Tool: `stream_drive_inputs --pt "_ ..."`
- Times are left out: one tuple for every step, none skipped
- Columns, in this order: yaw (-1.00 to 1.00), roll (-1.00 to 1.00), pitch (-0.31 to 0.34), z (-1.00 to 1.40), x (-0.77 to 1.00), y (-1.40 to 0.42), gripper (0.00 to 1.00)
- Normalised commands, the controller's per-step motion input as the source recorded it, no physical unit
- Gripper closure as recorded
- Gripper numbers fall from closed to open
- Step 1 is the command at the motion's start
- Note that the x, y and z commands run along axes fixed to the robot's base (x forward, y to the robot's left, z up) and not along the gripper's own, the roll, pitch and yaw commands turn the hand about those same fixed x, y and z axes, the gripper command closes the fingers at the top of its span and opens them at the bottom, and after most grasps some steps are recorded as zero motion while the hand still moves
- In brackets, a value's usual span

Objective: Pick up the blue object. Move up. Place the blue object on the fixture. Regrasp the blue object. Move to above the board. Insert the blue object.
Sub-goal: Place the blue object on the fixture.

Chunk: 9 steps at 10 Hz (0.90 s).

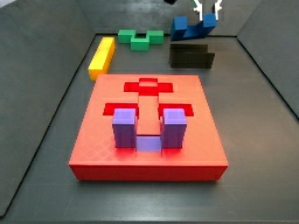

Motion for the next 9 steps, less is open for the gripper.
stream_drive_inputs --pt "-0.05 0.0 0.083 -0.29 0.7 0.01 1.0" --pt "0.0 0.0 0.06 -0.32 0.62 0.01 1.0" --pt "0.0 -0.04 0.009 -0.33 0.5 0.0 1.0" --pt "-0.03 0.01 0.031 -0.27 0.5 -0.02 1.0" --pt "-0.09 0.11 0.051 -0.25 0.43 -0.05 1.0" --pt "-0.1 0.1 0.054 -0.2 0.3 -0.03 1.0" --pt "-0.22 0.28 0.083 -0.17 0.17 -0.08 1.0" --pt "-0.22 0.32 0.091 -0.13 0.11 -0.06 1.0" --pt "-0.13 0.31 0.1 -0.08 0.01 -0.02 1.0"
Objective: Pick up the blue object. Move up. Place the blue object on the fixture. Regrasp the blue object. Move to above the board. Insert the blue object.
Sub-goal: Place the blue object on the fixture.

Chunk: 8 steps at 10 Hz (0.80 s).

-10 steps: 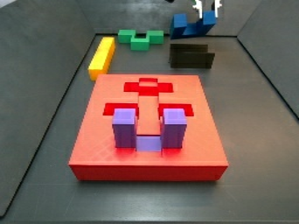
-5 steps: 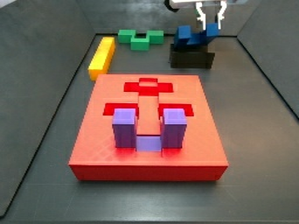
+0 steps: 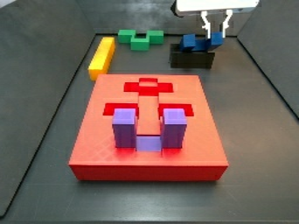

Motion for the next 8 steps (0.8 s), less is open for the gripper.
stream_drive_inputs --pt "0.0 0.17 0.031 -0.08 0.0 0.0 1.0" --pt "0.0 0.0 0.0 -0.05 -0.14 0.02 1.0" --pt "0.0 0.0 0.0 -0.05 -0.14 0.0 1.0" --pt "0.0 0.0 0.0 -0.02 -0.13 0.0 1.0" --pt "0.0 0.0 0.0 -0.03 -0.12 0.0 1.0" --pt "0.0 0.0 0.0 -0.04 -0.11 0.0 1.0" --pt "0.0 0.06 0.0 -0.05 -0.08 0.0 1.0" --pt "0.0 0.13 0.0 -0.09 -0.03 0.0 1.0"
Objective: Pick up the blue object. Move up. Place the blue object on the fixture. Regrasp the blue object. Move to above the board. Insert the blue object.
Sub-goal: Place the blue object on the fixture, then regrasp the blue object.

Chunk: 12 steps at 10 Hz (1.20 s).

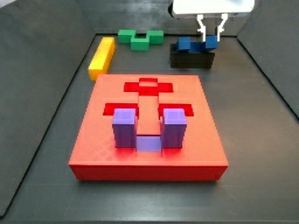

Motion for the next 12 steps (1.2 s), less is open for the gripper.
stream_drive_inputs --pt "0.0 0.12 0.0 0.0 0.0 0.0 1.0" --pt "0.0 0.0 0.0 0.0 0.0 0.0 1.0" --pt "0.0 0.0 0.0 0.0 0.0 0.0 0.0" --pt "0.0 -0.05 0.0 0.0 0.05 0.0 0.0" --pt "-0.11 -0.24 0.029 0.36 0.09 0.18 0.0" --pt "-0.17 -0.26 0.126 0.6 0.07 0.26 0.0" --pt "-0.23 0.0 0.243 0.5 0.0 0.21 0.0" --pt "-0.24 0.16 0.229 0.51 -0.07 0.12 0.0" --pt "-0.19 0.71 0.266 0.43 -0.02 0.0 0.0" --pt "-0.12 1.0 0.243 0.26 -0.01 -0.15 0.0" --pt "-0.01 1.0 0.231 0.11 0.0 -0.29 0.0" --pt "0.0 1.0 0.186 0.05 -0.01 -0.37 0.0"
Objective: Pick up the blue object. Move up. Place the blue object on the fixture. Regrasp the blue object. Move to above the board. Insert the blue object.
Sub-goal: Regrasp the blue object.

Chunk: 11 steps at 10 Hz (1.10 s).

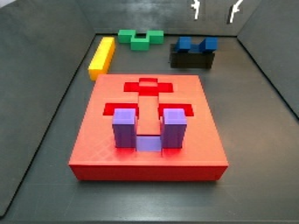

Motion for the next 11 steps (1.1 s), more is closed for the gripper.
stream_drive_inputs --pt "0.05 1.0 0.134 0.02 -0.02 -0.39 0.0" --pt "0.11 1.0 0.089 0.01 -0.03 -0.39 0.0" --pt "0.16 1.0 0.077 0.0 -0.02 -0.4 0.0" --pt "0.19 1.0 0.057 0.01 0.0 -0.39 0.0" --pt "0.23 1.0 0.031 0.0 0.0 -0.39 0.0" --pt "0.22 0.93 0.037 0.0 0.0 -0.44 0.0" --pt "0.22 0.81 0.0 0.0 0.0 -0.41 0.0" --pt "0.22 0.78 0.0 -0.01 0.0 -0.45 0.0" --pt "0.21 0.77 0.0 -0.04 0.0 -0.45 0.0" --pt "0.19 0.8 0.0 -0.05 0.0 -0.45 0.0" --pt "0.19 0.85 0.0 -0.07 0.0 -0.45 0.0"
